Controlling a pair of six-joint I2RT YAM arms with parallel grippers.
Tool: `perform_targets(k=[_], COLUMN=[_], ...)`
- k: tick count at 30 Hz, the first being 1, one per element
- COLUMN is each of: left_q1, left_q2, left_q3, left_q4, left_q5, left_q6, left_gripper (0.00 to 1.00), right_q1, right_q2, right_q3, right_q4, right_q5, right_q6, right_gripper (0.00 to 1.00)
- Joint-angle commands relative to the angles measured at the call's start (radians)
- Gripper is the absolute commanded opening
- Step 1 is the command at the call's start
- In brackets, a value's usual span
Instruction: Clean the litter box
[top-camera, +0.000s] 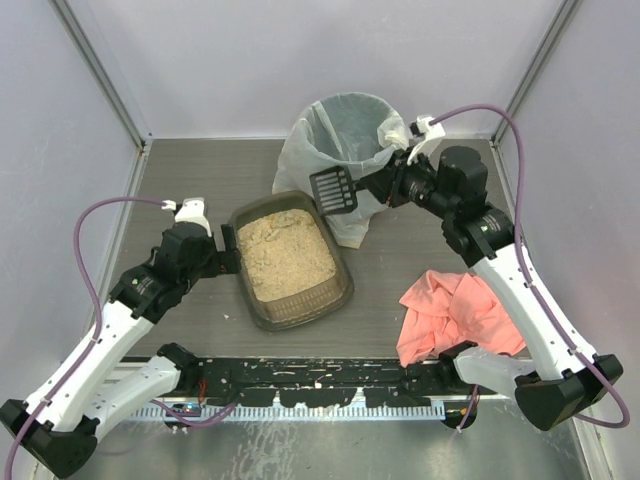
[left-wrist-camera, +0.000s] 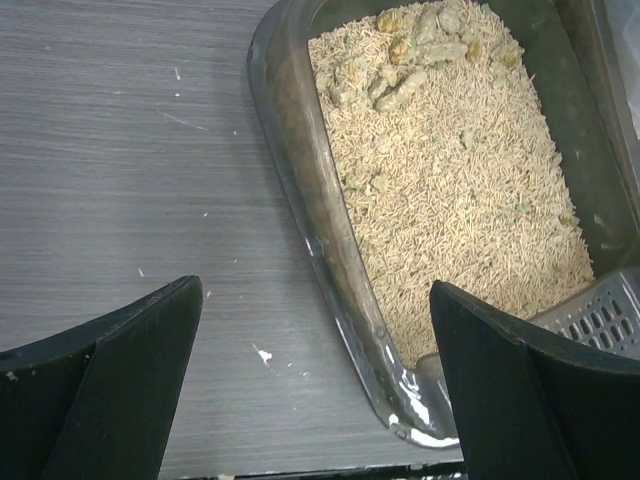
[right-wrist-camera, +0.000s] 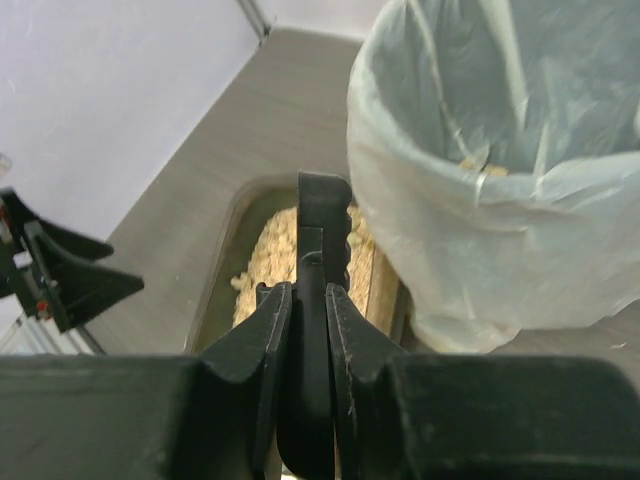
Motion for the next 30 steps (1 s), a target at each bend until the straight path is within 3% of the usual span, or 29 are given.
perform_targets(k=[1, 12, 21, 30], left_q1=[-0.003, -0.003, -0.003, -0.003], left_q2=[0.021, 0.014, -0.052, -0.324], left_q3=[-0.032, -0.139, -0.234, -0.295], left_q4=[0.155, 0.298, 0.368, 0.243], left_q5=[-0.025, -0.023, -0.114, -0.226], left_q6=[-0.037, -0.031, -0.076, -0.130], left_gripper=[0.98, 1.00, 1.00, 1.00], right_q1=[0.042, 0.325, 0.560, 0.648], right_q2=[-0.020, 0.172, 0.559, 0.889], right_q3=[0.003, 0.085, 0.466, 0.809], right_q4=[-0.035, -0.138, -0.345, -0.536], right_q5=[-0.021, 0.330, 0.802, 1.081], right_q6=[-0.019, -0.121, -0.227, -0.281], right_gripper=[0.01, 0.01, 0.01, 0.01])
